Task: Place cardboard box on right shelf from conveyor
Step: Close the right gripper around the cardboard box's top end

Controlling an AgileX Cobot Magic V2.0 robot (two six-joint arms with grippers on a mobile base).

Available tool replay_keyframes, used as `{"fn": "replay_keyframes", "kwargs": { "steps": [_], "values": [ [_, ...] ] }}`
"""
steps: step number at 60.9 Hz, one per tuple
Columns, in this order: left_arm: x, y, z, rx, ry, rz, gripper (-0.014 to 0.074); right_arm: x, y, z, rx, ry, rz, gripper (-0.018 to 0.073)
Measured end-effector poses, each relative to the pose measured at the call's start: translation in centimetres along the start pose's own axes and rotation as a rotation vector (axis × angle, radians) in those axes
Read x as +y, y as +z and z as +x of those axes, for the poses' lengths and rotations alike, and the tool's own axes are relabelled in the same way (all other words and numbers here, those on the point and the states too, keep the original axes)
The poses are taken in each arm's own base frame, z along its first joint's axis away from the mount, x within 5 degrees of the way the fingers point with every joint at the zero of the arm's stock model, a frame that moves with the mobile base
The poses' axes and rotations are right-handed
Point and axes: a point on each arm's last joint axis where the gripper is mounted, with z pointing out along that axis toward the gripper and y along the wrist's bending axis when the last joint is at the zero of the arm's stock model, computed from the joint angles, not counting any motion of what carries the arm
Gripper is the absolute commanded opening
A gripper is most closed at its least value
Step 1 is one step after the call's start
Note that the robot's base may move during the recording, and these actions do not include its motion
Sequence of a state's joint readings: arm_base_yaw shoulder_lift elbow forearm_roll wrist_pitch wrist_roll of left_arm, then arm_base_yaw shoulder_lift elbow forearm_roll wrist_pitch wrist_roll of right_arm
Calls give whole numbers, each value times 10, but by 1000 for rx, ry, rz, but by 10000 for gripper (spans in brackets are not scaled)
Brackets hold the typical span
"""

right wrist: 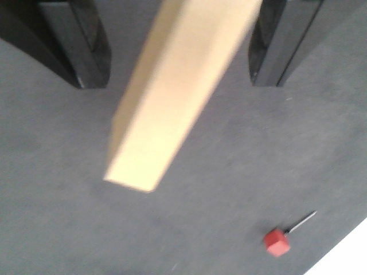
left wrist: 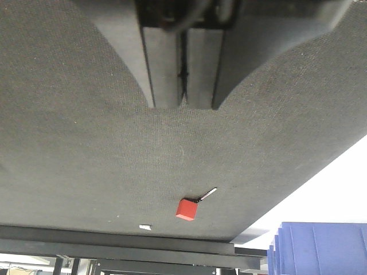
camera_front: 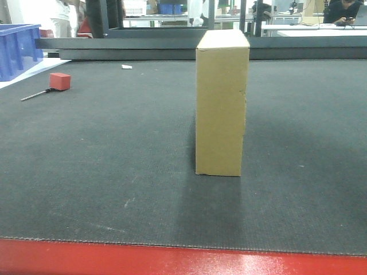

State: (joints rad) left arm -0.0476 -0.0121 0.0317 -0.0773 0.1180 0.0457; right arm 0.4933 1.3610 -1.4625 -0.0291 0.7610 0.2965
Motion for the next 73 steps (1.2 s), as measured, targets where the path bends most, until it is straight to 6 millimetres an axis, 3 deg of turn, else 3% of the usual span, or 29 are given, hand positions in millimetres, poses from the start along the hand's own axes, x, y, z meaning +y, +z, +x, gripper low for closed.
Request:
{"fn": "replay_keyframes", "kwargs": {
  "steps": [12, 26, 73],
  "values": [
    [0, 0, 0, 0, 0, 0, -116, 25, 56, -18, 195, 117, 101, 592],
    [0, 0, 0, 0, 0, 0, -116, 27, 100, -10, 307, 225, 281, 592],
    [0, 0, 0, 0, 0, 0, -116, 26, 141, 6, 332, 247, 337, 592]
  ]
}}
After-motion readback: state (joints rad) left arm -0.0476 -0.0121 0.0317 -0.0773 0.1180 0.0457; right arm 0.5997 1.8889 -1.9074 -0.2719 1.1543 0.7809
